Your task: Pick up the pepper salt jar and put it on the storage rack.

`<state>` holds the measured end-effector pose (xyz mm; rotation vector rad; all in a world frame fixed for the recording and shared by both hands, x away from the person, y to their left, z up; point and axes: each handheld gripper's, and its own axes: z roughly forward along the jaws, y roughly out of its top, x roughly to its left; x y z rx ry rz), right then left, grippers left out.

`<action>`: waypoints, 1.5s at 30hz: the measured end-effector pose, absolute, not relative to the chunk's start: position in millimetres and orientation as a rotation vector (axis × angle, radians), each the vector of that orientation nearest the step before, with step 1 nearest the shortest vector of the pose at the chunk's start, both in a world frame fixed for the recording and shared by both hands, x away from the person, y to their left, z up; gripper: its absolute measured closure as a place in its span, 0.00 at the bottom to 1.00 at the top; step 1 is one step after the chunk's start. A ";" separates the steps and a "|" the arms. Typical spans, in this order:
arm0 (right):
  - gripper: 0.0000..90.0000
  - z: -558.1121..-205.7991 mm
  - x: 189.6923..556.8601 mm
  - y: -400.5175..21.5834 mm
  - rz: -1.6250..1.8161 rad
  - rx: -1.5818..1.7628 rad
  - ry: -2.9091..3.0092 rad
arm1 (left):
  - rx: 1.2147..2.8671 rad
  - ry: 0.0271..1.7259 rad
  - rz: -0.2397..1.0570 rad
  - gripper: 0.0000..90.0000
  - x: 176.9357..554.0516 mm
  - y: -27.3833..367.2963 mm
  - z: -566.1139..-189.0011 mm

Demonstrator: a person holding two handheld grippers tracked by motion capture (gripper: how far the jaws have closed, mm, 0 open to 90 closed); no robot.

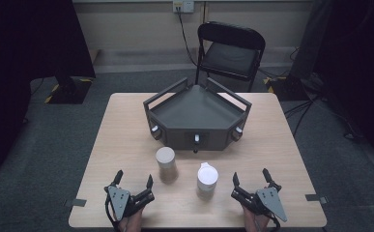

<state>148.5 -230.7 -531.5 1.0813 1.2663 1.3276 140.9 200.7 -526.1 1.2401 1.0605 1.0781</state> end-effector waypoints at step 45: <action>0.01 -531.4 148.2 -229.1 1.321 1.087 1.260 | 1.314 0.881 0.904 0.00 169.0 197.1 -478.0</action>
